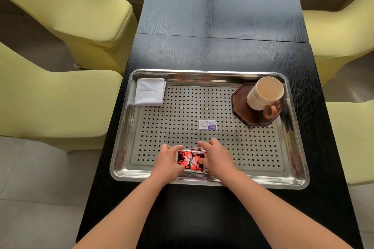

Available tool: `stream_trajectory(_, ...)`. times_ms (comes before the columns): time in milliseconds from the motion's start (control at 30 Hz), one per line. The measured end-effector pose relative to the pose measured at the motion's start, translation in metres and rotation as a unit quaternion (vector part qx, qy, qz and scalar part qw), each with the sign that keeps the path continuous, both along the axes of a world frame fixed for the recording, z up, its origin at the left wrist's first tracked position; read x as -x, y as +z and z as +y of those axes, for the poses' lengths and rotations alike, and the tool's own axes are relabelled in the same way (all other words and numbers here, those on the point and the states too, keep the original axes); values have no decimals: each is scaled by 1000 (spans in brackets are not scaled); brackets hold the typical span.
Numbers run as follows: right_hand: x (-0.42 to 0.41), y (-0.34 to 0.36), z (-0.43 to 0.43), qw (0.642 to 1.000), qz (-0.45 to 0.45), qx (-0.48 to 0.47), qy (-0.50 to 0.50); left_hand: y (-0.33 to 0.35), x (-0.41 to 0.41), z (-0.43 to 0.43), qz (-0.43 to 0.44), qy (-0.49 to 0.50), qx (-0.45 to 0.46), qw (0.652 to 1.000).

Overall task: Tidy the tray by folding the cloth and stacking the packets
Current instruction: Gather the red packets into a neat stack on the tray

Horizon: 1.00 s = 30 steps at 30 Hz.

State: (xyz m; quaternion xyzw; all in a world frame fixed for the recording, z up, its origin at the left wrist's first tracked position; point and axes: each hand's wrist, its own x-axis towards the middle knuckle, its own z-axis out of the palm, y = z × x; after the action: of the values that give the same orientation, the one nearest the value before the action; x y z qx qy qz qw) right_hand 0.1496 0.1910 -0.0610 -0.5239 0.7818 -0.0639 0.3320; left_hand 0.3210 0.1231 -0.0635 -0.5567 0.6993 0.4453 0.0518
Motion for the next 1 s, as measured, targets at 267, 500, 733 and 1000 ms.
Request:
stream_trajectory(267,-6,-4,-6,999,33,-2,37,-1,-4,2,-43,-72,45,995)
stream_trajectory(500,-6,-6,-6,999,17,14,43,-4,-6,5,-33,-59,59,996)
stream_trajectory(733,8,-3,-2,998,-16,53,-41,-5,-6,2,-22,-50,37,998)
stream_trajectory(1000,14,-8,8,1000,-6,23,2,-4,-5,-1,-19,-36,21,999)
